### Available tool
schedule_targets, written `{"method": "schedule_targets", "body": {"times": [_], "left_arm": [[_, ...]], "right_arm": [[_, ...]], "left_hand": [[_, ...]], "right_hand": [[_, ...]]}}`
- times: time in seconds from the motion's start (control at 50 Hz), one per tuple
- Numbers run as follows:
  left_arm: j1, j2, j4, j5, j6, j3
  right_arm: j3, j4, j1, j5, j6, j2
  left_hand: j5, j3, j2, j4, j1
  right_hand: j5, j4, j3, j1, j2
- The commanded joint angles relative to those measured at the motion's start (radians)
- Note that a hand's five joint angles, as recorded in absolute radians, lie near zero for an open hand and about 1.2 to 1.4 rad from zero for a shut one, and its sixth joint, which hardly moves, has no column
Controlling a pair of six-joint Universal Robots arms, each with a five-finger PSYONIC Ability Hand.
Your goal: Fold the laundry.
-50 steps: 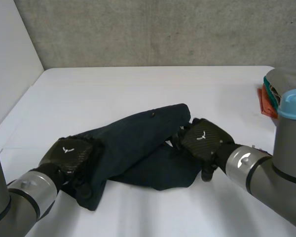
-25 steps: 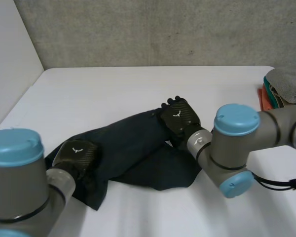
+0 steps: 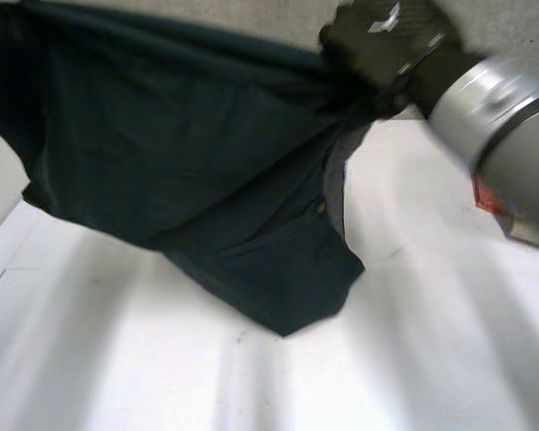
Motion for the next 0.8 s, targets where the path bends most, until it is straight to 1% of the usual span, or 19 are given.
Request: {"method": "schedule_targets", "body": {"times": [0.02, 0.08, 0.14, 0.16, 0.22, 0.28, 0.3, 0.36, 0.38, 0.44, 0.46, 0.48, 0.5, 0.52, 0.54, 0.58, 0.64, 0.74, 0.8], "left_arm": [[0.019, 0.053, -0.16, 0.044, -0.094, 0.159], [0.034, 0.04, -0.157, 0.05, -0.105, 0.187], [0.06, -0.022, -0.143, 0.061, -0.111, 0.222], [0.065, -0.054, -0.137, 0.064, -0.111, 0.232], [0.06, -0.235, -0.103, 0.067, -0.108, 0.287], [0.053, -0.346, -0.071, 0.069, -0.114, 0.325], [0.045, -0.424, -0.033, 0.073, -0.109, 0.357], [0.034, -0.547, 0.051, 0.085, -0.103, 0.414], [0.03, -0.631, 0.123, 0.088, -0.103, 0.458], [0.033, -0.743, 0.237, 0.099, -0.106, 0.521], [0.036, -0.812, 0.313, 0.107, -0.108, 0.567], [0.037, -0.843, 0.347, 0.107, -0.111, 0.589], [0.042, -0.869, 0.384, 0.113, -0.117, 0.607], [0.044, -0.891, 0.407, 0.115, -0.123, 0.626], [0.044, -0.924, 0.447, 0.118, -0.138, 0.656], [0.042, -0.941, 0.457, 0.119, -0.158, 0.678], [0.03, -0.948, 0.417, 0.112, -0.188, 0.687], [0.021, -0.903, 0.339, 0.102, -0.189, 0.626], [0.022, -0.846, 0.29, 0.082, -0.18, 0.533]], "right_arm": [[-0.143, 0.268, -0.089, -0.032, 0.016, -0.104], [-0.16, 0.296, -0.106, -0.048, 0.032, -0.099], [-0.174, 0.295, -0.121, -0.059, 0.068, -0.056], [-0.18, 0.29, -0.12, -0.059, 0.079, -0.041], [-0.21, 0.25, -0.1, -0.039, 0.124, 0.052], [-0.246, 0.195, -0.074, 0.013, 0.145, 0.163], [-0.267, 0.152, -0.065, 0.052, 0.15, 0.227], [-0.299, 0.059, -0.048, 0.128, 0.151, 0.322], [-0.319, -0.031, -0.034, 0.183, 0.156, 0.379], [-0.325, -0.22, -0.02, 0.275, 0.156, 0.457], [-0.316, -0.371, -0.009, 0.339, 0.15, 0.506], [-0.31, -0.443, -0.005, 0.364, 0.145, 0.526], [-0.303, -0.519, 0.001, 0.39, 0.135, 0.548], [-0.298, -0.572, 0.005, 0.404, 0.121, 0.565], [-0.289, -0.654, 0.008, 0.416, 0.075, 0.598], [-0.286, -0.672, 0.018, 0.416, 0.018, 0.623], [-0.261, -0.632, 0.028, 0.398, -0.019, 0.625], [-0.211, -0.491, 0.02, 0.361, 0.078, 0.551], [-0.168, -0.384, 0.008, 0.298, 0.118, 0.498]], "left_hand": [[0.233, 0.207, 0.201, 0.197, 0.248], [0.233, 0.207, 0.201, 0.197, 0.248], [0.233, 0.207, 0.201, 0.197, 0.248], [0.233, 0.207, 0.201, 0.197, 0.248], [0.233, 0.207, 0.201, 0.197, 0.248], [0.233, 0.207, 0.201, 0.197, 0.248], [0.233, 0.207, 0.201, 0.197, 0.248], [0.233, 0.207, 0.201, 0.197, 0.248], [0.233, 0.207, 0.201, 0.197, 0.248], [0.233, 0.207, 0.201, 0.197, 0.248], [0.233, 0.207, 0.201, 0.197, 0.248], [0.233, 0.207, 0.201, 0.197, 0.248], [0.233, 0.207, 0.201, 0.197, 0.248], [0.105, 0.08, 0.073, 0.07, 0.121], [-0.402, -0.427, -0.434, -0.437, -0.386], [-0.956, -0.982, -0.988, -0.992, -0.941], [-0.989, -1.015, -1.021, -1.025, -0.974], [-0.989, -1.015, -1.021, -1.025, -0.974], [-0.989, -1.015, -1.021, -1.025, -0.974]], "right_hand": [[0.214, 0.2, 0.213, 0.301, 0.221], [0.214, 0.2, 0.213, 0.301, 0.221], [0.214, 0.2, 0.213, 0.301, 0.221], [0.214, 0.2, 0.213, 0.301, 0.221], [0.214, 0.2, 0.213, 0.301, 0.221], [0.214, 0.2, 0.213, 0.301, 0.221], [0.214, 0.2, 0.213, 0.301, 0.221], [0.214, 0.2, 0.213, 0.301, 0.221], [0.214, 0.2, 0.213, 0.301, 0.221], [0.214, 0.2, 0.213, 0.301, 0.221], [0.214, 0.2, 0.213, 0.301, 0.221], [0.103, 0.089, 0.102, 0.191, 0.11], [-0.249, -0.264, -0.251, -0.162, -0.243], [-0.579, -0.593, -0.58, -0.491, -0.572], [-1.008, -1.022, -1.009, -0.92, -1.001], [-1.008, -1.022, -1.009, -0.92, -1.001], [-1.008, -1.022, -1.009, -0.92, -1.001], [-1.008, -1.022, -1.009, -0.92, -1.001], [-1.008, -1.022, -1.009, -0.92, -1.001]]}}
